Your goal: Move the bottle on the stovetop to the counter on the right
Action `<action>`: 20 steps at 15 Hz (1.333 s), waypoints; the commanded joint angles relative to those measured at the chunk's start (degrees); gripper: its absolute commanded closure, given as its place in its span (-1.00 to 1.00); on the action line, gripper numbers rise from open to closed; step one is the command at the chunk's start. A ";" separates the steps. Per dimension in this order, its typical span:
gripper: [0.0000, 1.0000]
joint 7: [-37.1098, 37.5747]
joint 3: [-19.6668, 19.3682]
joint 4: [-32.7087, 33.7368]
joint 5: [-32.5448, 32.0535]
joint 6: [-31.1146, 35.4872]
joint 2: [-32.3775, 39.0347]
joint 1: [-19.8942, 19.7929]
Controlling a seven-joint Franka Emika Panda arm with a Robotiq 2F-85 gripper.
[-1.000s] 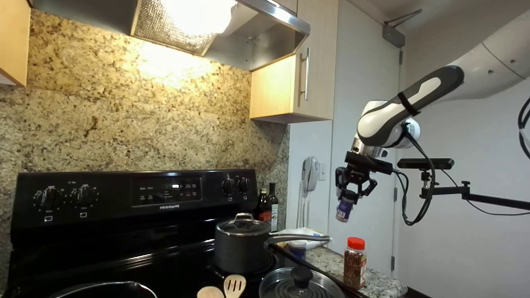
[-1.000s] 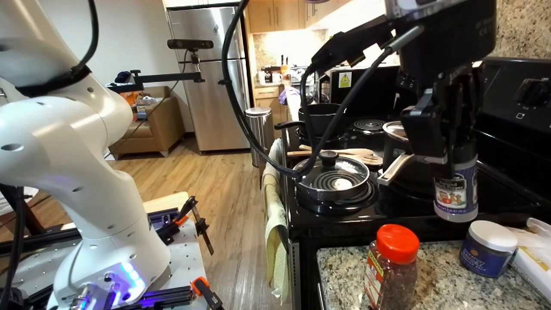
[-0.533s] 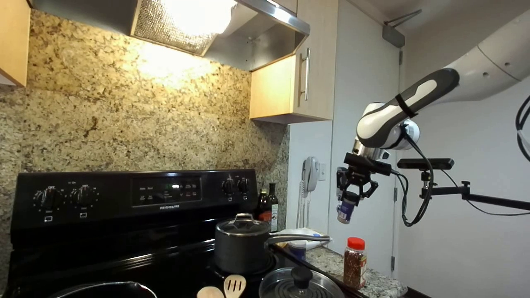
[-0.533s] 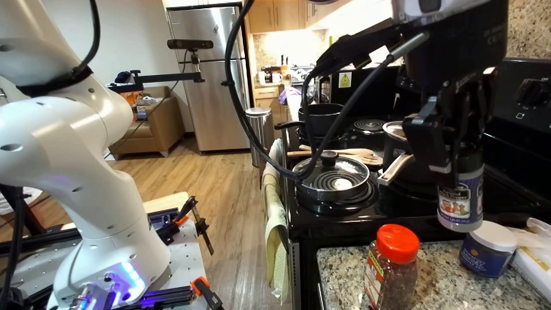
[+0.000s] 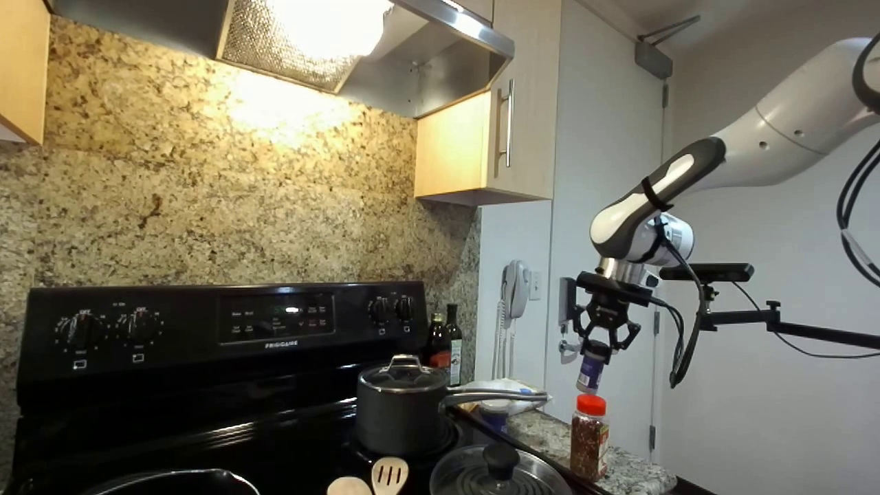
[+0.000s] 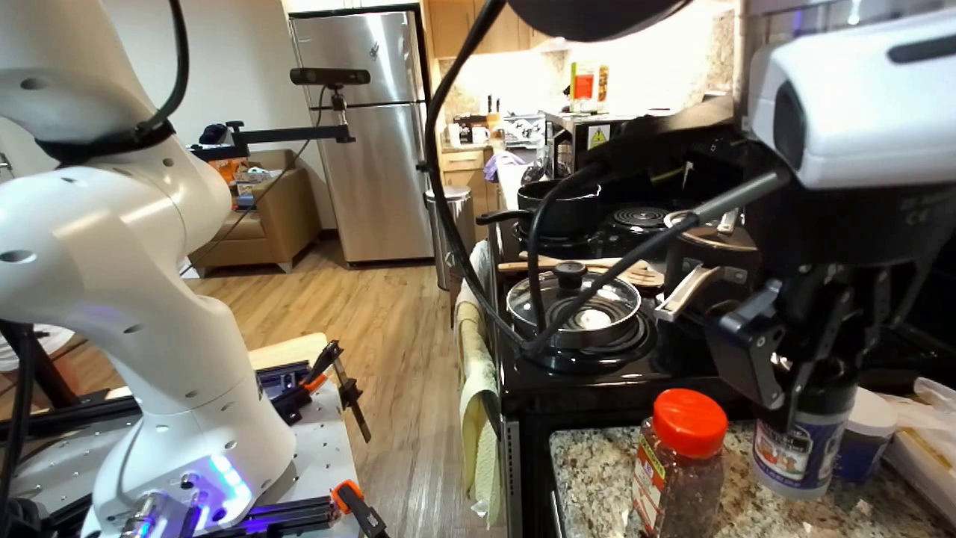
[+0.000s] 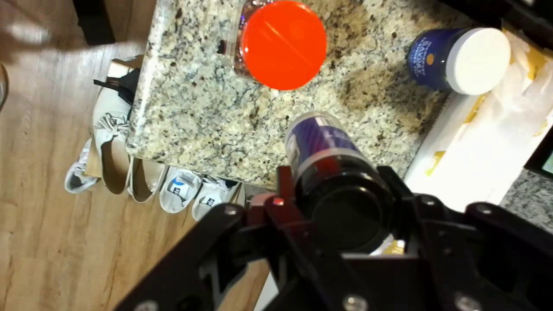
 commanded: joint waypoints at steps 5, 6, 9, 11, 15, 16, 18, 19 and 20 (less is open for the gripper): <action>0.50 5.90 -1.70 4.23 -1.20 -5.81 8.04 -0.85; 0.50 6.61 -1.84 4.70 -1.42 -5.81 9.21 -0.67; 0.50 7.57 -2.23 6.13 -1.03 -6.28 12.32 -0.75; 0.50 7.98 -2.65 6.87 -0.74 -6.32 14.33 -0.98; 0.50 6.49 -3.06 8.20 1.99 -7.61 16.79 -1.83; 0.50 5.82 -2.97 8.41 2.70 -7.66 17.13 -2.07; 0.50 4.91 -2.56 8.91 4.48 -7.80 17.61 -2.57; 0.50 4.68 -2.42 9.22 5.38 -7.96 17.83 -2.69; 0.50 4.02 -2.17 9.44 6.46 -8.25 17.91 -2.86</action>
